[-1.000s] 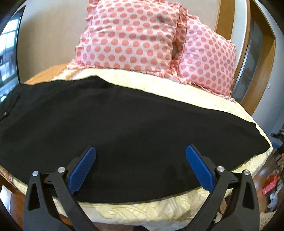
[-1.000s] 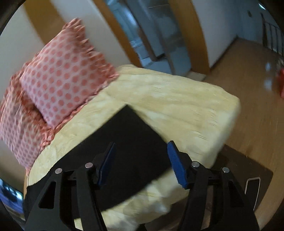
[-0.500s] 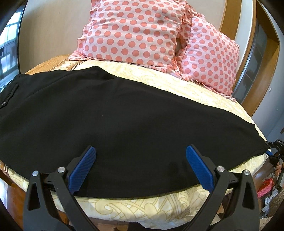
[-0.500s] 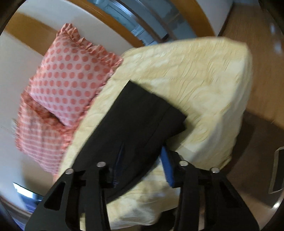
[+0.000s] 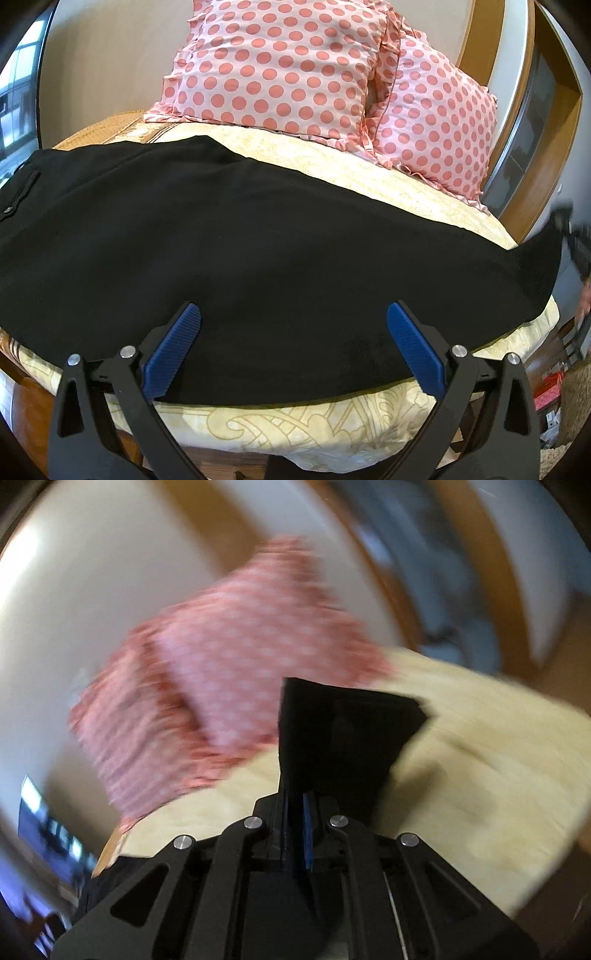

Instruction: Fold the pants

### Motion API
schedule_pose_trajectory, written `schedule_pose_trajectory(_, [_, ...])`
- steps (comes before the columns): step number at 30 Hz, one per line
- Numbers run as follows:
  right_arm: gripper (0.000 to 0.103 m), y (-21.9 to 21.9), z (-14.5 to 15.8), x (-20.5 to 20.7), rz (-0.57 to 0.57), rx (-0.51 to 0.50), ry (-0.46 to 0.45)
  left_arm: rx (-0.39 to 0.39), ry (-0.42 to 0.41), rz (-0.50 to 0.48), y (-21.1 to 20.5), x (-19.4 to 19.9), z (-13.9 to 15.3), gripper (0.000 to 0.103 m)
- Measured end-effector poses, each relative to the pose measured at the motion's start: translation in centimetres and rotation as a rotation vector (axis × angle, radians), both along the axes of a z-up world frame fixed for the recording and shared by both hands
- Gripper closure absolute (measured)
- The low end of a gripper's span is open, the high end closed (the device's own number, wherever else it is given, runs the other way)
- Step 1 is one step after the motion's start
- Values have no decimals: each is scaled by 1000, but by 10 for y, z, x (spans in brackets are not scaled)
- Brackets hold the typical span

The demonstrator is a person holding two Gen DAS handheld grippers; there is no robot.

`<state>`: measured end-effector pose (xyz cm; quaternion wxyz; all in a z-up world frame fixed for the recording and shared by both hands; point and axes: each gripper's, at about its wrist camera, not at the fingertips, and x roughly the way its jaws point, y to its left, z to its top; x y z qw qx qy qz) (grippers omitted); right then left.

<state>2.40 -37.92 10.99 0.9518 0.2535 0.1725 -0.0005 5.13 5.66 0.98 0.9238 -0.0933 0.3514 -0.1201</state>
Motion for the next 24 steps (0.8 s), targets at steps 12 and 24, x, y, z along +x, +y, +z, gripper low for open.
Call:
schedule_pose_trajectory(12, [97, 307, -80, 105, 844, -97, 283, -123, -48, 103, 52, -30, 20, 2])
schedule_pose_trajectory(24, [97, 338, -79, 88, 835, -146, 233, -140, -69, 331, 123, -48, 30, 2])
